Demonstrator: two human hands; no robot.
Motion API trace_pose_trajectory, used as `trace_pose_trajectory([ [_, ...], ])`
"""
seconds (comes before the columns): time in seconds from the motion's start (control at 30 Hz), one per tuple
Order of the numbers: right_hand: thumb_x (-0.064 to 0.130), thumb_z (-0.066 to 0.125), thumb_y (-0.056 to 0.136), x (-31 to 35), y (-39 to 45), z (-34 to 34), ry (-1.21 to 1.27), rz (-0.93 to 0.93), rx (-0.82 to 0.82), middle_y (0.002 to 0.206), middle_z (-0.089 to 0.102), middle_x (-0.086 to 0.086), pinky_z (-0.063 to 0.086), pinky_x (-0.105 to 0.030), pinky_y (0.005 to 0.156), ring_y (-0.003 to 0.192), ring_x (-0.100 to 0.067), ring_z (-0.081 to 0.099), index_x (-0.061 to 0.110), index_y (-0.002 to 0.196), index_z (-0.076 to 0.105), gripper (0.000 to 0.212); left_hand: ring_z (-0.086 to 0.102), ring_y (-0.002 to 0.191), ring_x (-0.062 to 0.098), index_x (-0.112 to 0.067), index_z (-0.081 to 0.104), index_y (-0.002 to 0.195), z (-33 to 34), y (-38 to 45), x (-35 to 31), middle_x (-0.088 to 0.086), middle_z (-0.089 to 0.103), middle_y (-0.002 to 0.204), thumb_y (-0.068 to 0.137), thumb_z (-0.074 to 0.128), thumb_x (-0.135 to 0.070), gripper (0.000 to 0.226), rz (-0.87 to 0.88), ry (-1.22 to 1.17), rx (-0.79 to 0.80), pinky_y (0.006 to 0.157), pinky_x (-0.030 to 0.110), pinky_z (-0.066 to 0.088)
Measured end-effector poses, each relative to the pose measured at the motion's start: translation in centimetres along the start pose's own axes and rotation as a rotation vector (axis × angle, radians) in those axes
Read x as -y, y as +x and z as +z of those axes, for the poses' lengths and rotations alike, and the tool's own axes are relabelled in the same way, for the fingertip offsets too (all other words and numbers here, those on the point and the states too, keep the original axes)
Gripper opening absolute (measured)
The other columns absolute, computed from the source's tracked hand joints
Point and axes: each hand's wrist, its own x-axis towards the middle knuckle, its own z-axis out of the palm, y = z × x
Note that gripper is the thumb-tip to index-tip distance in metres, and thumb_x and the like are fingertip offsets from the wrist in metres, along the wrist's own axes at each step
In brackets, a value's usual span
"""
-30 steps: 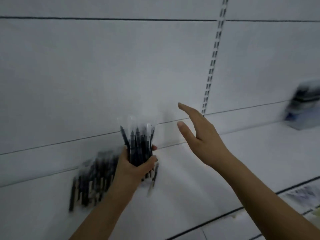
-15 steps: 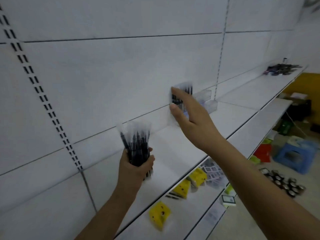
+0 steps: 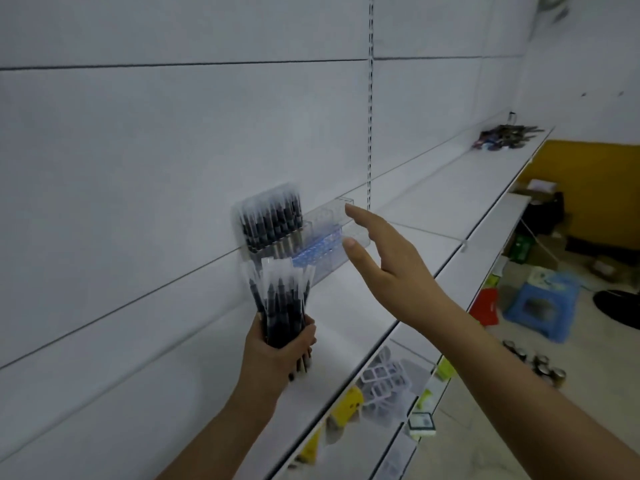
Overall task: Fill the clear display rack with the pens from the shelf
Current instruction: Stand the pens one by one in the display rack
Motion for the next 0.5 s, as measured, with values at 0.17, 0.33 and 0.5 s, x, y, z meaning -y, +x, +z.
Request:
trace_pose_trajectory([
  [0.17,0.059,0.035,0.096,-4.6,6.0,0.5,-0.012,-0.021,0.069,0.155,0.031,0.022,0.025,-0.021,0.113,0.138,0.007,0.028,0.036,0.152,0.027,0.061,0.062,0.053,0.022,-0.001,0.067,0.094,2.8,5.4,2.1,0.016,0.068,0.068,0.080,0.074,0.000,0.016,-0.086,-0.066,0.019,0.047,0.032,0.052],
  [0.33,0.054,0.038,0.097,-8.4,11.2,1.4,0.063,-0.069,0.132,0.146,0.043,0.020,0.042,-0.023,0.104,0.127,0.003,0.046,0.037,0.148,0.033,0.054,0.064,0.060,0.026,0.007,0.067,0.098,5.1,9.7,3.4,0.016,0.069,0.071,0.079,0.071,0.006,0.019,-0.154,-0.127,0.061,0.055,0.035,0.053],
  [0.5,0.037,0.044,0.102,-12.5,14.0,3.2,0.184,-0.058,0.211,0.106,0.064,0.014,0.051,-0.020,0.073,0.082,-0.007,0.064,0.029,0.131,0.052,0.031,0.063,0.070,0.028,0.007,0.065,0.102,7.3,11.4,3.8,0.018,0.069,0.080,0.084,0.065,0.003,0.018,-0.216,-0.191,0.104,0.066,0.036,0.053],
])
